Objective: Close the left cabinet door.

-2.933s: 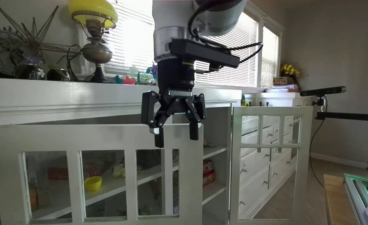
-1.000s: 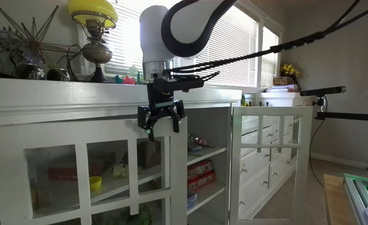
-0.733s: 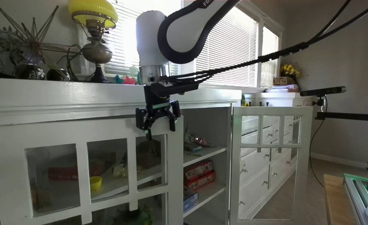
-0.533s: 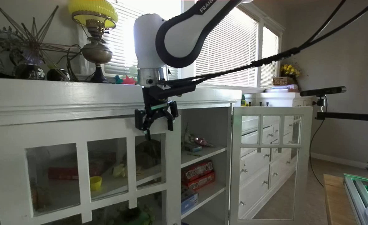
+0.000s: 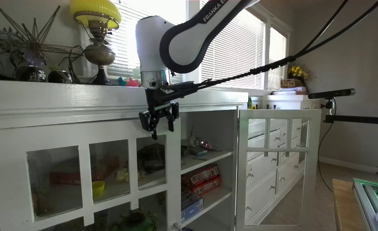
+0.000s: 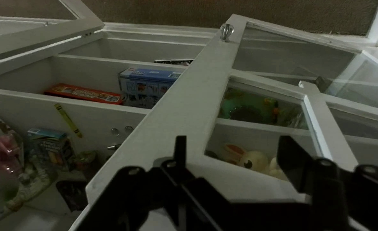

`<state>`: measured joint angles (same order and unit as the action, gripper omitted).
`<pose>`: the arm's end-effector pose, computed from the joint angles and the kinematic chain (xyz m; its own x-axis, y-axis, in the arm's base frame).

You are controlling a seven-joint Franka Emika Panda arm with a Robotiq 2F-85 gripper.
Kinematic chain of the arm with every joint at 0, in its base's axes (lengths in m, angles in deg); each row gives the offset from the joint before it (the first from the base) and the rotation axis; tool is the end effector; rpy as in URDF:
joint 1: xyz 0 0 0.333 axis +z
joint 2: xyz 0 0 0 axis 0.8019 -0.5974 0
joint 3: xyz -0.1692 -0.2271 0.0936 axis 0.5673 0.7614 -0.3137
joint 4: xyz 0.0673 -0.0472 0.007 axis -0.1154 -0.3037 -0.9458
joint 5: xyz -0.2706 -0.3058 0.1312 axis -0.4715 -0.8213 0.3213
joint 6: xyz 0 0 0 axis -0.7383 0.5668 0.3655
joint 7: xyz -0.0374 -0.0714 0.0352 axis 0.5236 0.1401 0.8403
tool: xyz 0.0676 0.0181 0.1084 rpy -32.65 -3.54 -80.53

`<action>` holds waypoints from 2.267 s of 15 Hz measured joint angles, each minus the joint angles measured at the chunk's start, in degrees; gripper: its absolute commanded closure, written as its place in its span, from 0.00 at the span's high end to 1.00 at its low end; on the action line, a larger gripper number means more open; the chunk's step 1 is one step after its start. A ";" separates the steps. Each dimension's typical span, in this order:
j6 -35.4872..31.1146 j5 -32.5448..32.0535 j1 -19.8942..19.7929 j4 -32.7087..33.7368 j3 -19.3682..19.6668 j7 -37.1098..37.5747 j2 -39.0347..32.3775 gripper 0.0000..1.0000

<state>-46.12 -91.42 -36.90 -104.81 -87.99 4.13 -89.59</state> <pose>0.6123 0.1969 0.2666 0.9680 -0.1112 0.2250 -0.1683 -0.9527 0.2531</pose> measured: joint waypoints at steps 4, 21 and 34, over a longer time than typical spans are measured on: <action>-1.05 -3.89 0.72 0.19 0.48 2.09 0.00 0.16; -1.93 -21.03 1.34 0.20 1.29 13.43 0.27 0.00; -3.84 -37.40 0.86 -3.09 0.42 12.01 0.18 0.00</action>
<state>-49.96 -128.83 -36.05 -107.90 -87.57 16.14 -89.41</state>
